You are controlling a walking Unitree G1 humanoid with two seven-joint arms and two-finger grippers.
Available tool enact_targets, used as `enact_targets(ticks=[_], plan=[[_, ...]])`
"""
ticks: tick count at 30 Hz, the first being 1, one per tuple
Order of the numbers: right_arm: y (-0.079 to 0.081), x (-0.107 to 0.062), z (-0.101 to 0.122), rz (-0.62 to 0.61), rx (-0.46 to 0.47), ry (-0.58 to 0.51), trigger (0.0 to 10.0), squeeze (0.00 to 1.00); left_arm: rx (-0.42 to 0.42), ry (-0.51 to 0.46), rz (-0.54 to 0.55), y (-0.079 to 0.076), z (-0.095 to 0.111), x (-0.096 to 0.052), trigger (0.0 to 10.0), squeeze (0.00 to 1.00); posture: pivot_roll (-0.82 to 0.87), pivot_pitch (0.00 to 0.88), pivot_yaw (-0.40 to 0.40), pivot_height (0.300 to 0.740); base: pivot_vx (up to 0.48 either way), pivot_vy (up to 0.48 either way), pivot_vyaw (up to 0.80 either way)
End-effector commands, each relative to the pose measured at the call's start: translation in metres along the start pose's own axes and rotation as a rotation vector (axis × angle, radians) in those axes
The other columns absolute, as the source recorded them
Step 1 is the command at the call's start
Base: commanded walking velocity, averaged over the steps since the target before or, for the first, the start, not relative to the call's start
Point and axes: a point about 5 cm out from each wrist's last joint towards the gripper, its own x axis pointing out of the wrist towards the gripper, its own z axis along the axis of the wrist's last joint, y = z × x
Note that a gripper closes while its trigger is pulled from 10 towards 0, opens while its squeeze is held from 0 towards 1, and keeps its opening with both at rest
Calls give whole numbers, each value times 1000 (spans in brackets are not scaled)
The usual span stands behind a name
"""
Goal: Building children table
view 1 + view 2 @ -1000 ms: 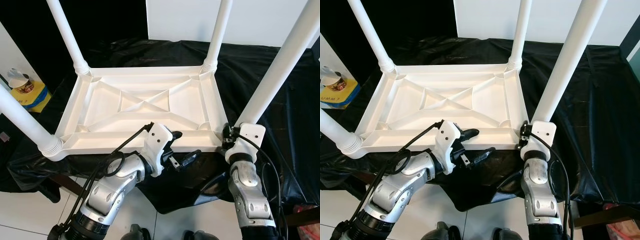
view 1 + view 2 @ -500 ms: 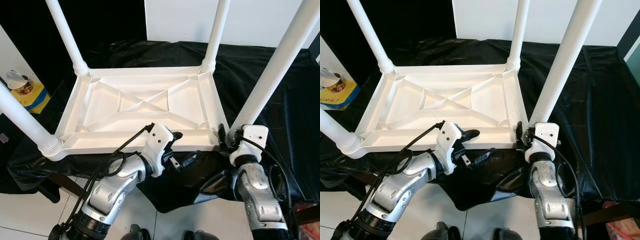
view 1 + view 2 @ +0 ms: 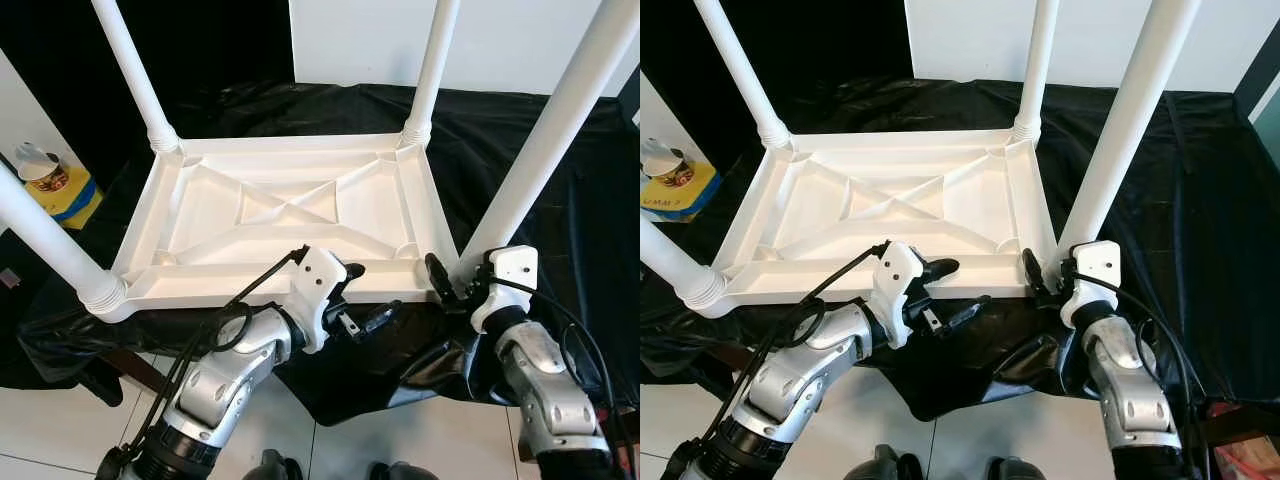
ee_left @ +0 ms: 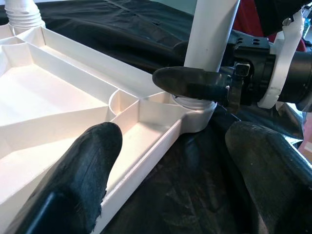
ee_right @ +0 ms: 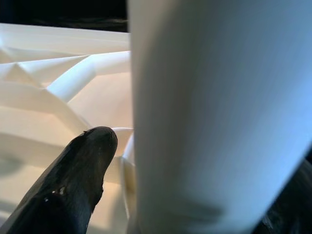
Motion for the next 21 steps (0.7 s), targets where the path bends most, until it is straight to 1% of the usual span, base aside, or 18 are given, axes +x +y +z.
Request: enact_targets(ticks=[1,2,4,5,14,15,16,17,21], plan=[[-2,0,-4,28,2,14,10000,0,15,7,-40,-1,-1,1,10000,0,-85,124,14,740,0,0,0],[-2,0,-4,28,2,14,10000,0,15,7,-40,-1,-1,1,10000,0,-85,124,14,740,0,0,0],[-8,5,-1,76,-23,13,10000,0,16,-3,-39,1,0,4,10000,0,-145,135,13,740,0,0,0],[-9,6,-1,82,-25,13,10000,0,13,-4,-42,0,0,5,10000,0,-145,135,13,740,0,0,0],[-8,5,-2,115,-26,12,10000,0,10,0,-75,-3,-1,7,10000,0,-174,146,35,740,0,0,0],[-9,5,-2,120,-26,12,10000,0,12,0,-81,-3,-1,8,10000,0,-219,148,30,740,0,0,0],[-9,5,-2,120,-26,12,10000,0,12,0,-81,-3,-1,8,10000,0,-219,148,30,740,0,0,0],[-9,5,-2,135,-35,9,10000,0,14,-8,-92,-3,1,12,10000,0,-248,166,39,740,0,0,0],[-9,7,-1,151,-42,6,10000,0,10,-12,-110,-5,1,14,10000,0,-254,172,47,740,0,0,0]])
